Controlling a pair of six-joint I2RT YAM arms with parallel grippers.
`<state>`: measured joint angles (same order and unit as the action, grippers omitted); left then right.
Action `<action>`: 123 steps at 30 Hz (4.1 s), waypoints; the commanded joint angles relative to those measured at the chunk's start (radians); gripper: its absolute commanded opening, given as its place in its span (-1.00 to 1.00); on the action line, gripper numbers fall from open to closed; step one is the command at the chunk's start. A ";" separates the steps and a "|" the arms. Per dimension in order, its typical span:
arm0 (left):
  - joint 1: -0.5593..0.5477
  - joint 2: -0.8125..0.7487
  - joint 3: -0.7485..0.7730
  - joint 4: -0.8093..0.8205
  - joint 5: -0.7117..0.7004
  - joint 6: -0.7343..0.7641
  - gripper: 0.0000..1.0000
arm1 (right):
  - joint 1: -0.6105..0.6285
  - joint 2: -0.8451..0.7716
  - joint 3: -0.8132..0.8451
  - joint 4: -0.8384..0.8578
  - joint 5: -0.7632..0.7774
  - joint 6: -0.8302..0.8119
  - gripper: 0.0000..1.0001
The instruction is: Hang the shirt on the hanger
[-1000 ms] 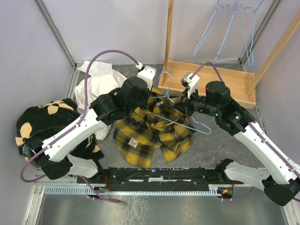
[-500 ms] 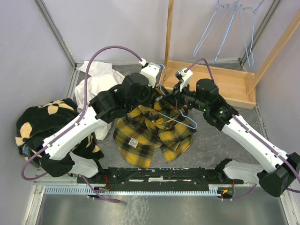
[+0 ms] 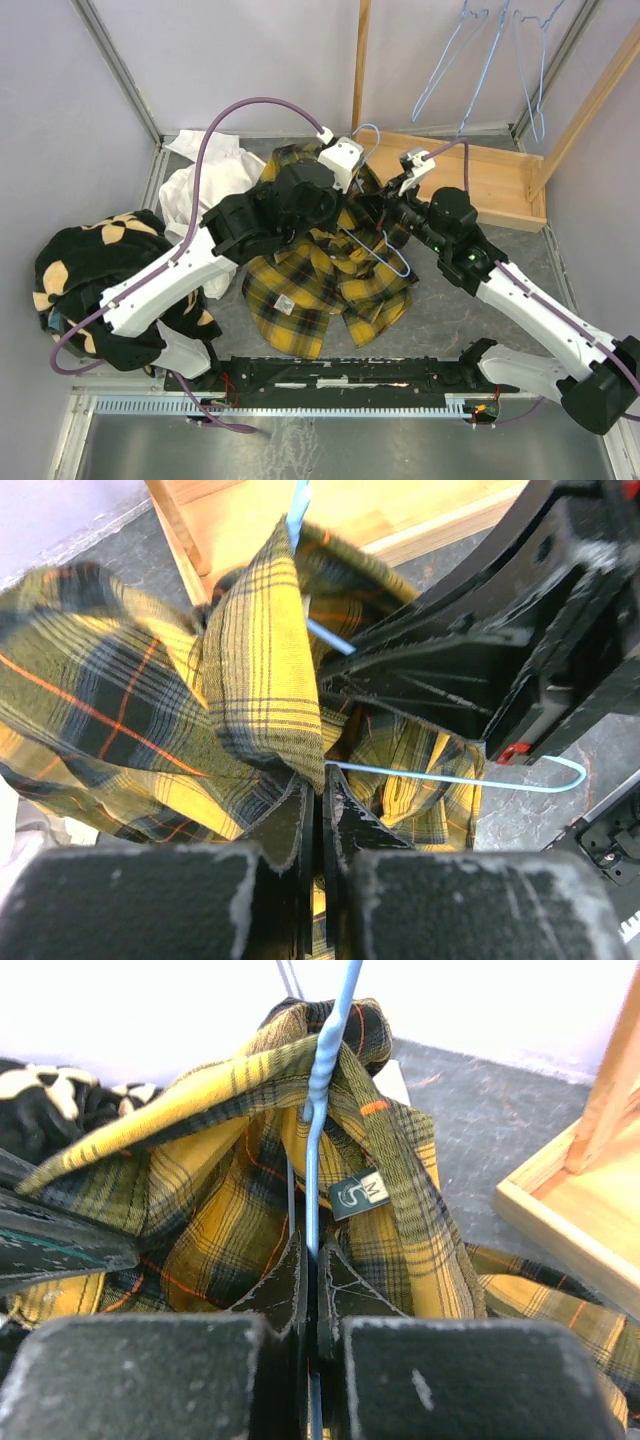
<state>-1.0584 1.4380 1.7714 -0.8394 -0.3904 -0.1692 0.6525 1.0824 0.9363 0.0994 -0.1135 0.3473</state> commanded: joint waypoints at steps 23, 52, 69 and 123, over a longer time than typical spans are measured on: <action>-0.015 -0.260 -0.213 0.336 -0.119 -0.121 0.28 | -0.002 -0.107 0.062 0.389 0.203 0.125 -1.00; -0.017 -0.337 -0.485 0.741 -0.046 -0.250 0.31 | -0.002 -0.075 0.353 0.430 0.060 0.070 -1.00; -0.016 -0.448 -0.428 0.503 0.027 0.080 0.48 | -0.001 -0.149 0.053 0.765 -0.053 0.016 -1.00; -0.016 -0.251 -0.076 -0.124 0.800 0.471 0.13 | -0.001 -0.663 -0.342 0.339 -0.627 0.307 -1.00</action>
<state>-1.0691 1.1759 1.7039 -0.9920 0.3622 0.3130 0.6518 0.4126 0.5270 0.3645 -0.7223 0.6357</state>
